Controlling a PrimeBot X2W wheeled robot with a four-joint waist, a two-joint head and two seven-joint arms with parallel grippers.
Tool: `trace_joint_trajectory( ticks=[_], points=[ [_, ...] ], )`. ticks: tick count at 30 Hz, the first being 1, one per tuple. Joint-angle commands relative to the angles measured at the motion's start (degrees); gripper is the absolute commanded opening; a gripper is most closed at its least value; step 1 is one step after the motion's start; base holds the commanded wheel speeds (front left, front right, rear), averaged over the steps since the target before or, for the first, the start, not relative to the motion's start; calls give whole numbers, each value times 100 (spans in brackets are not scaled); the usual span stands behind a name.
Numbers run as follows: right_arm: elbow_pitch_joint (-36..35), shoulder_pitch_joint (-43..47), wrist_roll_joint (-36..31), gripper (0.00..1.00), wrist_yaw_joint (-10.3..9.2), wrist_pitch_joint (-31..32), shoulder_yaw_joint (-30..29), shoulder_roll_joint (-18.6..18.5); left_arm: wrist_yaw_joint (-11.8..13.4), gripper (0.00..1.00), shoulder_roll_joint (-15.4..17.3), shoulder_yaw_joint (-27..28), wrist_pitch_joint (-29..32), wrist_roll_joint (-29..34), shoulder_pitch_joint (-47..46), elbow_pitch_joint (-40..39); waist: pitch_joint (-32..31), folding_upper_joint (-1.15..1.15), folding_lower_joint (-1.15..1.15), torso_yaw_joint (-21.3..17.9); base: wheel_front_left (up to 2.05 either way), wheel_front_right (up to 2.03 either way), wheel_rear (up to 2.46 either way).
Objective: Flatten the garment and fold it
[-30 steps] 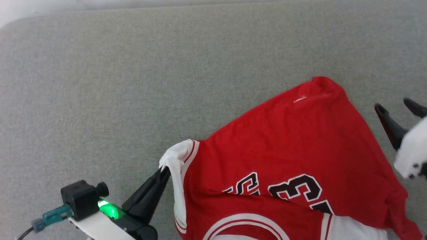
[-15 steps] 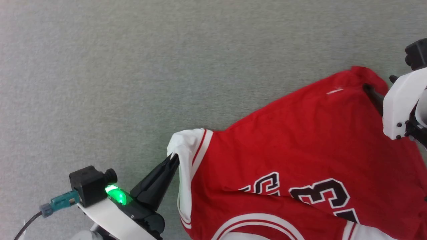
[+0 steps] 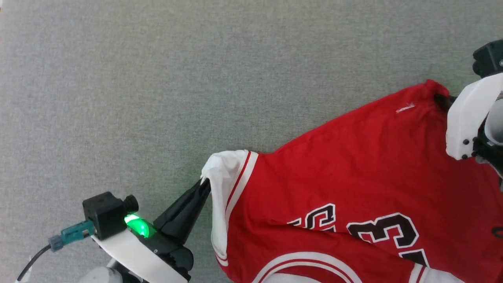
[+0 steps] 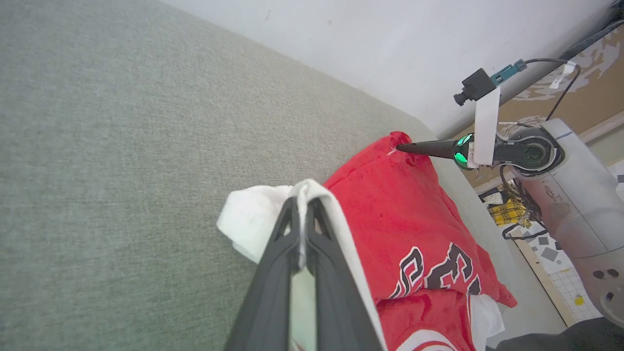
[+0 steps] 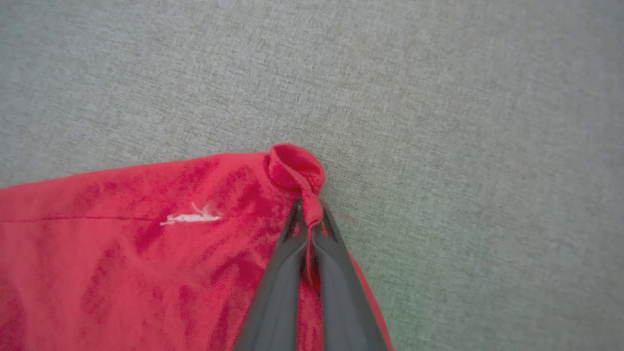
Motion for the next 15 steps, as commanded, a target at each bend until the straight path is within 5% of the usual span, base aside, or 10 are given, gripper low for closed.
trace_joint_trajectory(
  ticks=[1,7,15],
  points=[
    [17,89,65,0,-4,-87,12,52,-35,0,-3,38,-61,-27,-95,16,-152,0,0,-95,0,0,0],
    [-228,79,303,0,-4,-684,-281,312,78,0,-32,251,-320,36,-115,0,-577,0,0,-296,0,0,0],
    [-417,-57,210,0,-4,-1912,-700,666,667,0,8,932,-591,583,-712,210,-1224,0,0,-564,0,0,0]
  ],
)
